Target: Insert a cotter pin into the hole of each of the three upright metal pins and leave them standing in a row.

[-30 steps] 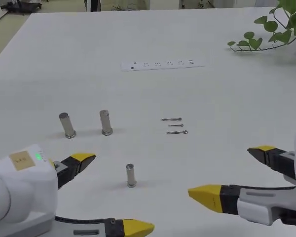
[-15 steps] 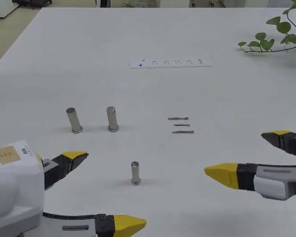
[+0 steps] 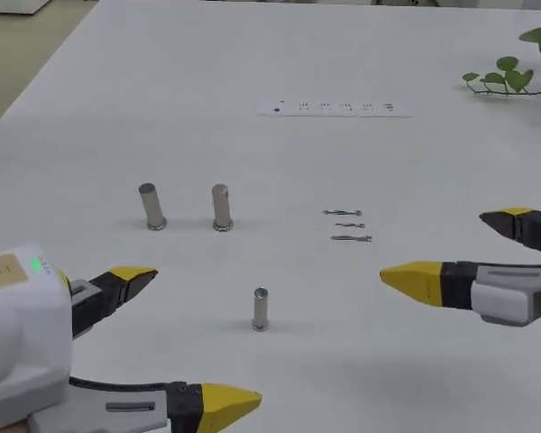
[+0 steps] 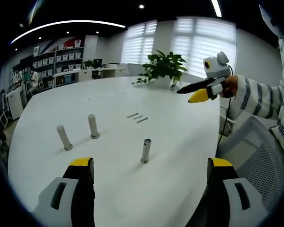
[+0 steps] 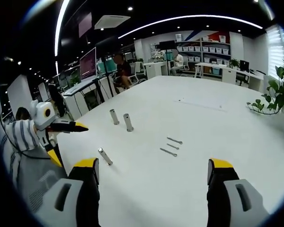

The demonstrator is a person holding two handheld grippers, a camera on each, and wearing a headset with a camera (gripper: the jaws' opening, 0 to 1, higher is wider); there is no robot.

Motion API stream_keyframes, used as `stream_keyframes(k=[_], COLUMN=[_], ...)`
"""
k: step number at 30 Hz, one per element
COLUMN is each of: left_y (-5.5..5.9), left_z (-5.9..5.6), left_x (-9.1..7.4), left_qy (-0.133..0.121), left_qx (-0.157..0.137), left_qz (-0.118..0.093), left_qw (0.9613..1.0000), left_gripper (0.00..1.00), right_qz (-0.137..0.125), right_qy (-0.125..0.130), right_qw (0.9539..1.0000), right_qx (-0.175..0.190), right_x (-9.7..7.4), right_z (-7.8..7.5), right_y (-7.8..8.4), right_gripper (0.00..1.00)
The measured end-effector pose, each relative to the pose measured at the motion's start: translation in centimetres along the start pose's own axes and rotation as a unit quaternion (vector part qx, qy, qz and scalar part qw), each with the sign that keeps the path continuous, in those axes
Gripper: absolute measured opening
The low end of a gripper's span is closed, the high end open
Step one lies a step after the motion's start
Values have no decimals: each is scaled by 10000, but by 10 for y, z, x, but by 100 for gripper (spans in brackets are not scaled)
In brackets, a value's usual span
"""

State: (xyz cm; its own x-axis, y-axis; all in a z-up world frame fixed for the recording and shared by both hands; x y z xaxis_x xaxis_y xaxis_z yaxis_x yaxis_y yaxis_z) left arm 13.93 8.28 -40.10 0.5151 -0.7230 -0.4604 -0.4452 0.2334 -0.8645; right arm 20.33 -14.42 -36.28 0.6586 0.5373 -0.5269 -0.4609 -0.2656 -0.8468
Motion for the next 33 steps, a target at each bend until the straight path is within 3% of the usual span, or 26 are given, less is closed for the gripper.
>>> stream_keyframes(k=[17,25,33], left_y=[-4,-5,1], left_z=[5,5,7], left_x=[-9,-9,-9], left_qy=[-144,-108,-82], left_qx=[-68,-114,-193], left_qz=[-57,-69,-48], left_qw=[9999,9999,9998], left_gripper=[98,98,98], right_qz=[-211,-168,-215], right_qy=[-126,-137,-115], right_qw=[9996,9996,9996], right_qx=[-142,-205,-119], right_x=[16,20,27], right_z=[-2,-2,-9], right_y=[-16,-17,-20], right_gripper=[93,91,85])
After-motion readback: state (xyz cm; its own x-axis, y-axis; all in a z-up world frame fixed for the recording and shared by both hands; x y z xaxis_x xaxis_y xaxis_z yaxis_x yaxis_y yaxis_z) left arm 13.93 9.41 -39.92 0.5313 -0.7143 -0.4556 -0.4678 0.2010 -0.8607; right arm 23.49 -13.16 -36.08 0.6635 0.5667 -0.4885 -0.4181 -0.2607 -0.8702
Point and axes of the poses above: the centre of the closed fingertips' face, and the gripper's own axes: x roughly forward along the fingers, z roughly to its left, y roughly out of its underside, the point moved 3 cm from there along -x, roughly backward along the fingers, and after that the axes turned 3 degrees about -x, right-handed, at the moved point
